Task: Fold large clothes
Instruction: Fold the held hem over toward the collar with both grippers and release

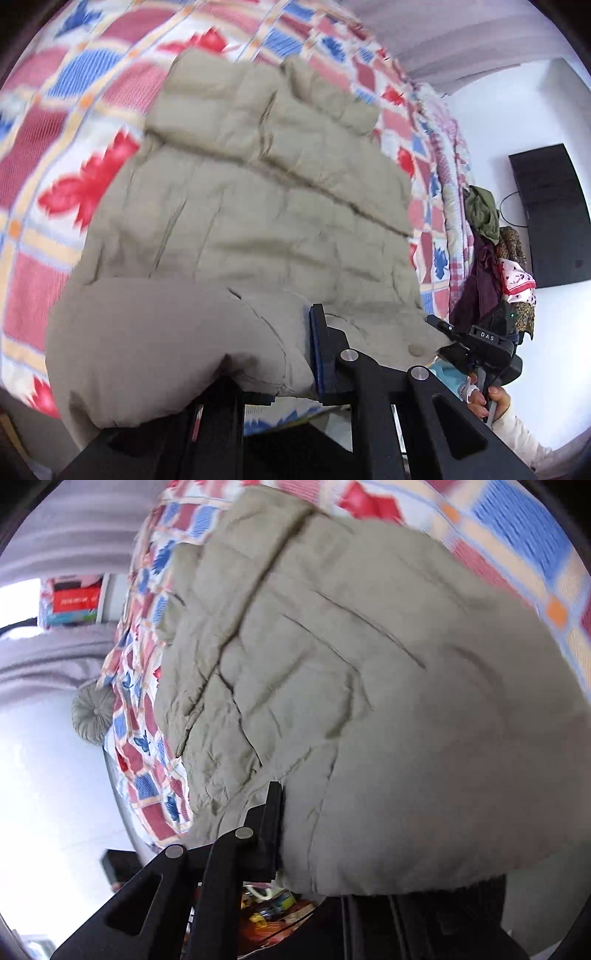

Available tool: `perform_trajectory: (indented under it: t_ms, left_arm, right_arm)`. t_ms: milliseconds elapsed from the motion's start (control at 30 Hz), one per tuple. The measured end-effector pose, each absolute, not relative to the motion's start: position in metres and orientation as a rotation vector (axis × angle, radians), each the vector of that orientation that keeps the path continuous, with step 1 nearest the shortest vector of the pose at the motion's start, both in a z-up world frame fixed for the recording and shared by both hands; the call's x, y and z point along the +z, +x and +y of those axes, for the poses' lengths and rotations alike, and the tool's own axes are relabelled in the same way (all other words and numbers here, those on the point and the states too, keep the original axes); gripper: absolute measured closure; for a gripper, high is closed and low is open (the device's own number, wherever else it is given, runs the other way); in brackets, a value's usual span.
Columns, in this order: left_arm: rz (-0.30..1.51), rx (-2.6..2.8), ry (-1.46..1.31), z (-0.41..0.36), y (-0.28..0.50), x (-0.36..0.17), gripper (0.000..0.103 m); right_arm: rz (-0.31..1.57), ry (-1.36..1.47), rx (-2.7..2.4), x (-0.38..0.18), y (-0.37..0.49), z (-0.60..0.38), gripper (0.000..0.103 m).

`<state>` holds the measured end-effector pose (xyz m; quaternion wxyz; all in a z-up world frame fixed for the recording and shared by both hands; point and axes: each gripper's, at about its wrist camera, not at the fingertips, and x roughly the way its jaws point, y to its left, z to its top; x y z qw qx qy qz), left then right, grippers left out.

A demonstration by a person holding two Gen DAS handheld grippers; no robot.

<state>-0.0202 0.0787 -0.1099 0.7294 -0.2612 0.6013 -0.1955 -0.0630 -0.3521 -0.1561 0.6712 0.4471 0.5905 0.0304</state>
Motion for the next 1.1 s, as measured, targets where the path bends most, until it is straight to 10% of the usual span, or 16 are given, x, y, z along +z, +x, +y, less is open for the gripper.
perform_trajectory:
  t_ms: [600, 1100]
  left_arm:
    - [0.992, -0.325, -0.355, 0.051, 0.189, -0.065, 0.087]
    - [1.075, -0.081, -0.246, 0.018, 0.295, -0.195, 0.087]
  right_arm:
    - [1.068, 0.481, 0.179, -0.059, 0.167, -0.336, 0.092]
    - [1.118, 0.353, 0.050, -0.165, 0.292, -0.318, 0.092]
